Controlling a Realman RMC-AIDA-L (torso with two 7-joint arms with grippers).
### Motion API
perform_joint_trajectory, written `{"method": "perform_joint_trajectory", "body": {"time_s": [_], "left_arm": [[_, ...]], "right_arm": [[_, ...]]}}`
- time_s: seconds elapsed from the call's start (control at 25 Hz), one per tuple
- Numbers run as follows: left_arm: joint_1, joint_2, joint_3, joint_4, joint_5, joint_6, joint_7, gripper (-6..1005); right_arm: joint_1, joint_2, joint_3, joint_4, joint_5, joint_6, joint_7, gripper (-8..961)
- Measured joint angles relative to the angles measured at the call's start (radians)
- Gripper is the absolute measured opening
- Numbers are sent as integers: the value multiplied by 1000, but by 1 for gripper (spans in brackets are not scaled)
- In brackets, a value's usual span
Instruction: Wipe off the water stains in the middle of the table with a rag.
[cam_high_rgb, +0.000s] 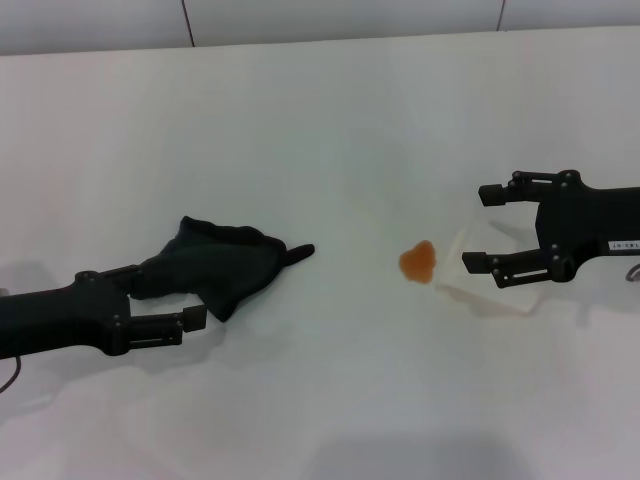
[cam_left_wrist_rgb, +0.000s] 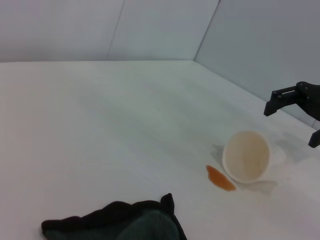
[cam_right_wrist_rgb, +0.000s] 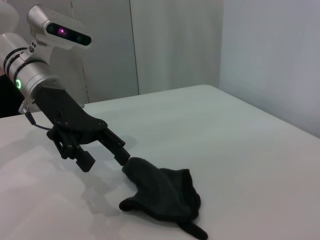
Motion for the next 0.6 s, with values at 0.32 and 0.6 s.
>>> {"method": "perform_joint_trajectory", "body": {"time_s": [0.32,0.6], "left_arm": [[0,0,1,0,0,1,0,875],[0,0,2,0,0,3,-1,875]], "right_arm": [[0,0,0,0,0,0,0,870],[0,0,0,0,0,0,0,868]]}}
